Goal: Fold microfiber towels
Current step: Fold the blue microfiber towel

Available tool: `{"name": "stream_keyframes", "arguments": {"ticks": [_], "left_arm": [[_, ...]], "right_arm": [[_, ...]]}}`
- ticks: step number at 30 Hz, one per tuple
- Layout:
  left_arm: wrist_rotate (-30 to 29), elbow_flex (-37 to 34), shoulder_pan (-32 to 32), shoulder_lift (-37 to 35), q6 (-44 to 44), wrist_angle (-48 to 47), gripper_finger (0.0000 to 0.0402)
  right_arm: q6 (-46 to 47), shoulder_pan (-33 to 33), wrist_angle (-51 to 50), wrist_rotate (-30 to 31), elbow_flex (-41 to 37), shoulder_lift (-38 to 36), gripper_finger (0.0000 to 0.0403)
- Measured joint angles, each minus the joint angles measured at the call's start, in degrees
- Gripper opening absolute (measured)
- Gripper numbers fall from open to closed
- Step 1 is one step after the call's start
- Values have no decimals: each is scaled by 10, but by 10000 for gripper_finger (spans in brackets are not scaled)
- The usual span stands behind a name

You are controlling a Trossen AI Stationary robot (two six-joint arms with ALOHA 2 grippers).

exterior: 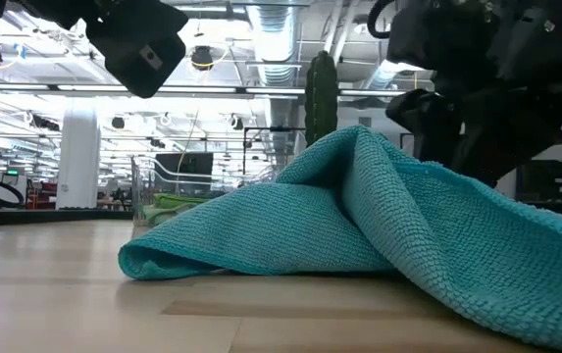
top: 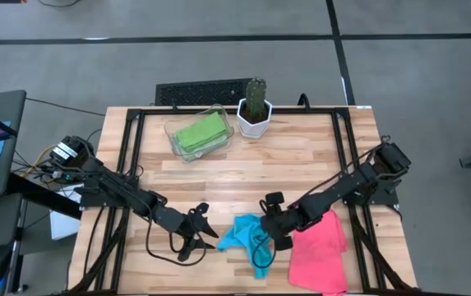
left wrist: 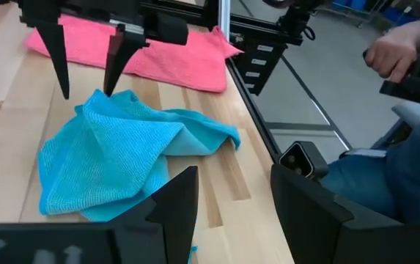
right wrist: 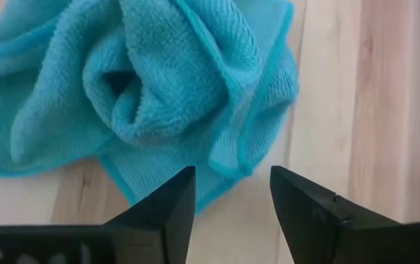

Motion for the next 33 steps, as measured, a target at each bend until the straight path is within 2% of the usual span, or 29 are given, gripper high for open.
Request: {"name": "stream_keyframes", "arguments": {"ticks": [8,12,15,17,19,23,26,30,33], "left_arm": [[0,0,0,0,0,0,165],[0,0,0,0,3,0,165],[0,0,0,0,2,0,164],[4,0,0,0,0,1,164],[7,0,0,0,-1,1,164],[14,0,0,0,2,24,164],[-14,0,0,0,15,44,164],[-63,0,0,0,17,41,164],[-91,0,0,0,15,39,164]], "right_arm": [[-32,-5,75,-11,-26,0,181],[-53,-10,102,-11,-26,23,150],[-54,-14,91,-14,-19,45,103],[-54,-15,65,-14,-7,47,43],[-54,-15,26,-13,16,42,18],[-50,-13,-79,4,81,5,12],[-11,-26,-154,44,133,-21,10],[65,-78,-239,95,182,-39,9],[106,-133,-296,77,186,-37,9]]}}
